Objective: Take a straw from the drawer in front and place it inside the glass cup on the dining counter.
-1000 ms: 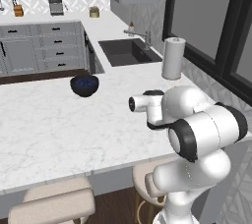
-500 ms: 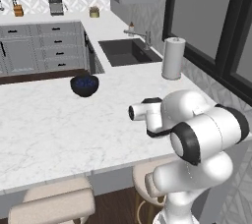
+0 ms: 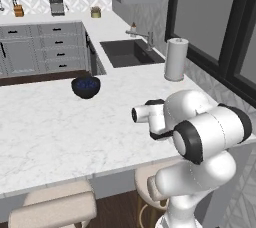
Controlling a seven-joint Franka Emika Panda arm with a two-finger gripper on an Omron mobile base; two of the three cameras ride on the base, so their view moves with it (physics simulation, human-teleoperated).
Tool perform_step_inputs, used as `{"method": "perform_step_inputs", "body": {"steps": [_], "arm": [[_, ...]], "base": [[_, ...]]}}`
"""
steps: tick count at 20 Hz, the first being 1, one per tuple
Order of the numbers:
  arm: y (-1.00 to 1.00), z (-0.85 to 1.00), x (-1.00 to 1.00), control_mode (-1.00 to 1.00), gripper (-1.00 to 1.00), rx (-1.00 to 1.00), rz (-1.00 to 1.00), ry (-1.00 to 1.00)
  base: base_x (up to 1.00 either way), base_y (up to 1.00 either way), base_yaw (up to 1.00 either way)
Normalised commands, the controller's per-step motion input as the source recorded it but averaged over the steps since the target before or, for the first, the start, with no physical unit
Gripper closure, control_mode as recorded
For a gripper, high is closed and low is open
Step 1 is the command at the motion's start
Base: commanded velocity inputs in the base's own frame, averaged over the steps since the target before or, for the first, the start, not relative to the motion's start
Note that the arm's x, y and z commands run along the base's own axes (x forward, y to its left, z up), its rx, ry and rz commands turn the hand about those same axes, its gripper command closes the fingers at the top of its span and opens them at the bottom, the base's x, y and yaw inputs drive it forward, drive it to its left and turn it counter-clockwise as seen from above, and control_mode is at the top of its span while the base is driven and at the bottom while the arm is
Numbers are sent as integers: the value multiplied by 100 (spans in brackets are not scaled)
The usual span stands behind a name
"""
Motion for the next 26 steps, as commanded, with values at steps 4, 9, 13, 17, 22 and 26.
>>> {"method": "perform_step_inputs", "body": {"steps": [4,9,13,17,22,26], "arm": [[0,21,-17,-100,-100,0,-1,-10],[1,72,-35,-100,-100,3,-3,-9],[33,100,-66,-100,-100,17,-1,-2],[60,100,-71,-100,-100,38,0,9],[41,100,-61,-100,-100,58,8,31],[17,66,-68,-100,-100,61,18,35]], "base": [[0,0,0],[0,0,0],[0,0,0],[0,0,0],[0,0,0],[0,0,0]]}}
